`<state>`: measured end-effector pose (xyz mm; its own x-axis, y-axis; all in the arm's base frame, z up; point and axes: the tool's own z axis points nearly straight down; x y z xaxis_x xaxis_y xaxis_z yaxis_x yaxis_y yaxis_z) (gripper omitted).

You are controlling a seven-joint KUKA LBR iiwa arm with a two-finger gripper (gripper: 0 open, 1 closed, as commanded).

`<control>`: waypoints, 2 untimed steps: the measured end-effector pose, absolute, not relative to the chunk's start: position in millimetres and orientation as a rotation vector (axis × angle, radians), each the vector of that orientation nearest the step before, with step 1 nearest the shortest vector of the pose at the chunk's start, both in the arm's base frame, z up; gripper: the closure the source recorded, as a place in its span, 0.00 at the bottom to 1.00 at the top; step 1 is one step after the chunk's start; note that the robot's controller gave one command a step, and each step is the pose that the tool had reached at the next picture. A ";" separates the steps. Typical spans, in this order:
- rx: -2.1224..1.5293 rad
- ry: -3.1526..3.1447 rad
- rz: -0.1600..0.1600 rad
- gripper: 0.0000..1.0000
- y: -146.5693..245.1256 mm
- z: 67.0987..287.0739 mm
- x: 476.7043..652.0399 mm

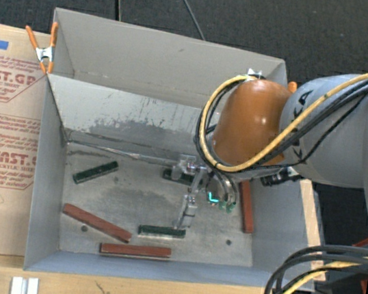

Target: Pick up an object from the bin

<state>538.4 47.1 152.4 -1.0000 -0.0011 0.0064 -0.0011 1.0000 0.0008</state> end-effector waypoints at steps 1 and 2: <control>0.000 -3.142 -0.002 0.00 46.9 155.9 540.3; -0.085 -3.137 -0.002 1.00 37.8 71.2 491.9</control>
Offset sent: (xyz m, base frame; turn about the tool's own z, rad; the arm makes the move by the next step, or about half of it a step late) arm -0.0457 -0.0104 -0.0807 0.0566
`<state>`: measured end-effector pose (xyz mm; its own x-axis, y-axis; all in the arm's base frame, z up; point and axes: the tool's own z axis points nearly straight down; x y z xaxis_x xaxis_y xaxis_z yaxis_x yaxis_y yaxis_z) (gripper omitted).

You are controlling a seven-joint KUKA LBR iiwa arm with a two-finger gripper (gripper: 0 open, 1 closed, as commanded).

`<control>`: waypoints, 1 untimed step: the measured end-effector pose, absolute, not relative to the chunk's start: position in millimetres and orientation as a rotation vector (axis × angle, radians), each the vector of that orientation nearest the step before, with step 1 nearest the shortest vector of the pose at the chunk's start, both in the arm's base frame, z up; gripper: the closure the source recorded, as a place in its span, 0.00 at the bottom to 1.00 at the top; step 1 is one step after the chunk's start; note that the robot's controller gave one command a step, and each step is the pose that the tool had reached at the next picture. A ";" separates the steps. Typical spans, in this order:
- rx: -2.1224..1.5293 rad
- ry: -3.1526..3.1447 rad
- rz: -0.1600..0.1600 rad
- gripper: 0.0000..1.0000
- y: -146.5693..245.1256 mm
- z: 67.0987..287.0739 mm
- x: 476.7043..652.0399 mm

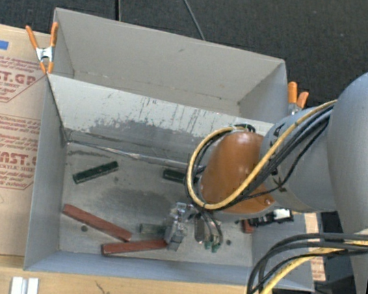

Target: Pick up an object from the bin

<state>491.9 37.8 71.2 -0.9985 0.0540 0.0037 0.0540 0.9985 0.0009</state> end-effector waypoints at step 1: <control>-0.085 -3.137 -0.002 1.00 37.8 71.3 492.0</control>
Offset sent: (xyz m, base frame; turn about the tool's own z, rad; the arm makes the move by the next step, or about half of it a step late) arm -0.0089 -0.0020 0.1456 0.0281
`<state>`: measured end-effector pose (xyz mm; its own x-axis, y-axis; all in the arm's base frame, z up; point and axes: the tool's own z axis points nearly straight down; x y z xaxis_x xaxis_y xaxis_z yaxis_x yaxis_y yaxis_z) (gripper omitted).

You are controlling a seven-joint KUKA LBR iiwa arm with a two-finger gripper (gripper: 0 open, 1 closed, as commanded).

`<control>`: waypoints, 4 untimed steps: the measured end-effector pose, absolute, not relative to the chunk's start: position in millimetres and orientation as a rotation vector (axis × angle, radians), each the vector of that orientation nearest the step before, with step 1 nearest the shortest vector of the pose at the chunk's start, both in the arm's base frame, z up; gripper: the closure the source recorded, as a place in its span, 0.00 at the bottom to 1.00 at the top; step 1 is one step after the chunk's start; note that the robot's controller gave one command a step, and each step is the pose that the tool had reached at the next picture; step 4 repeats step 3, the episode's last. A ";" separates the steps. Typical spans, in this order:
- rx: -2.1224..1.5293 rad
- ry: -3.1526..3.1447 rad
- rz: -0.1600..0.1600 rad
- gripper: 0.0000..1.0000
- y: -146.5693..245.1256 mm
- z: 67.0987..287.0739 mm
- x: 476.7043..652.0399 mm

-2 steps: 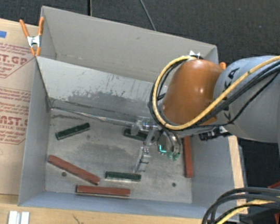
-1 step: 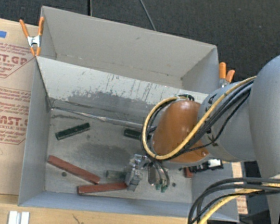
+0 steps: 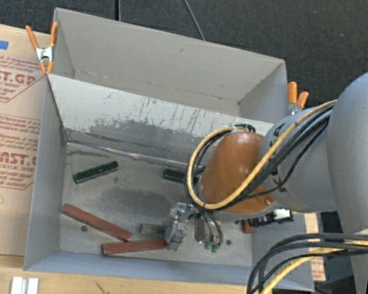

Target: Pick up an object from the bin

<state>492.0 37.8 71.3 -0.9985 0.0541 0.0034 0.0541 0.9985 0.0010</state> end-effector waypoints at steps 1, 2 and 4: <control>-0.100 -3.131 0.000 1.00 37.0 117.1 486.9; -0.147 -3.135 0.000 1.00 59.2 179.1 503.7; -0.096 -3.142 0.000 1.00 33.8 242.5 514.4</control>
Offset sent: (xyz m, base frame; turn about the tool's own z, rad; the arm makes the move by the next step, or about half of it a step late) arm 0.0169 0.0281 0.1197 0.0457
